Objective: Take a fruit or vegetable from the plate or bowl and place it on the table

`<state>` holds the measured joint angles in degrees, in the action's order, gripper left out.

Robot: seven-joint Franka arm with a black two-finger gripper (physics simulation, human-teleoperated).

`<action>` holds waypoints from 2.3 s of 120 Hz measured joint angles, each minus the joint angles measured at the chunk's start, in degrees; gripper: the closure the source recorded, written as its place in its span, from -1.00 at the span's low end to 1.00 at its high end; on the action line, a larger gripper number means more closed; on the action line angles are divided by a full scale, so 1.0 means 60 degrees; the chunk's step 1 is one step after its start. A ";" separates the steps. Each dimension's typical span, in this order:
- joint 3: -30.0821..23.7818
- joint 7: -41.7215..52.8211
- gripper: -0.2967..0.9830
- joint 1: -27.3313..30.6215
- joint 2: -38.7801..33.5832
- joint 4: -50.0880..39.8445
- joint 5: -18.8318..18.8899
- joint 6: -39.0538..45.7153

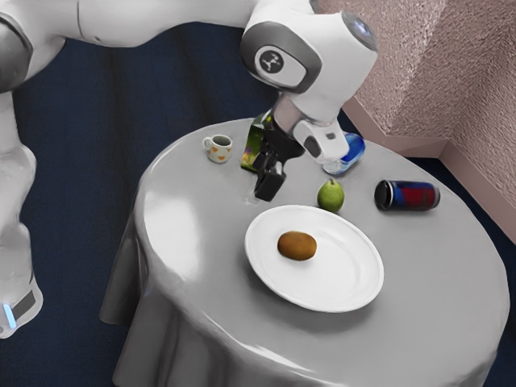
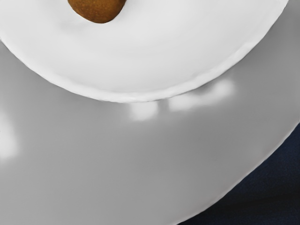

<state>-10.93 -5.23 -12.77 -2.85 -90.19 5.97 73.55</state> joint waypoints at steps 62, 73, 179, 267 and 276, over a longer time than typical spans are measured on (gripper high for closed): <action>0.0566 0.0604 -0.53 -0.0461 0.0006 -0.1820 -0.1093 0.4480; 0.0599 0.0854 -0.54 -0.0125 0.0127 -0.2145 -0.1389 0.5027; 0.1052 0.2337 -0.54 0.0146 -0.0092 -0.4014 -0.2414 0.6189; 0.1120 0.3425 -0.54 0.0936 0.1003 -0.3209 -0.2611 0.6652; 0.1120 0.3495 -0.54 0.0885 0.1016 -0.3231 -0.2635 0.6670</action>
<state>-4.22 15.74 -7.46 3.24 -109.57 -9.84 113.57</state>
